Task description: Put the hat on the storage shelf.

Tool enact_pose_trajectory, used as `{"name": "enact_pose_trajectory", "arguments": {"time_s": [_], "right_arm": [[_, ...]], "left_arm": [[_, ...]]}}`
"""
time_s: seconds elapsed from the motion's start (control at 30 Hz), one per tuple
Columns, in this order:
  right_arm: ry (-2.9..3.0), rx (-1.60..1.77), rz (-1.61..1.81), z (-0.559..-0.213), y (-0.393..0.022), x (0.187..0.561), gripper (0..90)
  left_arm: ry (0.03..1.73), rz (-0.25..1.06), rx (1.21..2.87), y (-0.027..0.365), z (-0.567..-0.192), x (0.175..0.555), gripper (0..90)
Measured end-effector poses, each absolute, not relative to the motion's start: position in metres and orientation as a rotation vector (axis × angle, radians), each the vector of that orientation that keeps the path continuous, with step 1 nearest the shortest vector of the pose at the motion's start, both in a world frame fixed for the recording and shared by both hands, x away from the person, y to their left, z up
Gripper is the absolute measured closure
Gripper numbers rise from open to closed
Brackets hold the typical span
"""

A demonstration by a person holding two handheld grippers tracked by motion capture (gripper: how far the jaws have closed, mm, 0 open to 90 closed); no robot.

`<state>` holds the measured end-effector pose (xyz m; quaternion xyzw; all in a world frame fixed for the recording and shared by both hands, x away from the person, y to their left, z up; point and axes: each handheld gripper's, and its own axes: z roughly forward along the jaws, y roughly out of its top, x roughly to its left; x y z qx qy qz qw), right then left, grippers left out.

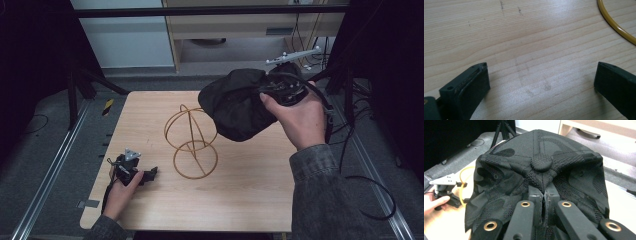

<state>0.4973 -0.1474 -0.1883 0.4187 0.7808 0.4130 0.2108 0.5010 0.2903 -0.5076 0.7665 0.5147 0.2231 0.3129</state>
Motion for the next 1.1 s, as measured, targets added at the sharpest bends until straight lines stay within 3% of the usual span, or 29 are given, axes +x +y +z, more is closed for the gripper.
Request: {"name": "enact_pose_trajectory", "arguments": {"time_s": [0.83, 1.1], "right_arm": [[2.284, 1.051, 1.232, -0.194, -0.069, 0.511, 87.3], [2.305, 1.045, 1.231, -0.198, -0.060, 0.513, 87.3]], "left_arm": [[1.349, 0.587, 2.025, 0.290, -0.508, 0.501, 0.0], [1.349, 0.587, 2.025, 0.290, -0.508, 0.501, 0.0]]}}
